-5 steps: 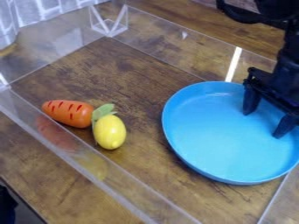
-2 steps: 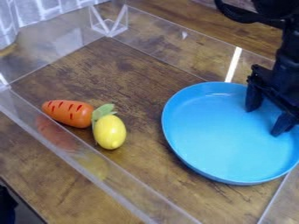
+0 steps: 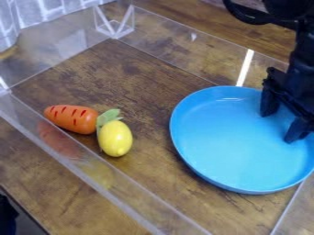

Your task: Remove the purple eggplant from the blue tray and put it on the table

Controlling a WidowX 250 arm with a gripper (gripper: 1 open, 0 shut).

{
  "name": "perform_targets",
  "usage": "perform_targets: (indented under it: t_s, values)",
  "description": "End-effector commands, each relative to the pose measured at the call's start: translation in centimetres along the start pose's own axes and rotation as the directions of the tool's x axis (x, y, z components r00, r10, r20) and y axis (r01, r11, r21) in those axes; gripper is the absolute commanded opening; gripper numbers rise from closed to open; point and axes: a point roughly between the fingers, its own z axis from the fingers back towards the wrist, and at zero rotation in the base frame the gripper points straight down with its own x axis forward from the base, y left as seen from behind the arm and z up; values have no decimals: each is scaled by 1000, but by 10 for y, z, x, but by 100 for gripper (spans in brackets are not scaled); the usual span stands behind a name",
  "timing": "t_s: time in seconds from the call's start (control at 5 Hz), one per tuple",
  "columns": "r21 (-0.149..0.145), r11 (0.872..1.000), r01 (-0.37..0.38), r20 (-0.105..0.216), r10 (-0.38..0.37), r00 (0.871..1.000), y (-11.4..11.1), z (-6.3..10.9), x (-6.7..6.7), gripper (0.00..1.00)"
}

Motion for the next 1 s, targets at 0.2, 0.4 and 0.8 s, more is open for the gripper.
perform_targets:
  t_s: [0.2, 0.4, 0.8]
  values:
    - [5, 1000, 15, -23, -15, 1000, -15, -9, -7, 100]
    - [4, 999, 46, -24, -46, 999, -16, -8, -9, 100]
    - [8, 998, 56, -32, -56, 998, -18, -8, -10, 100]
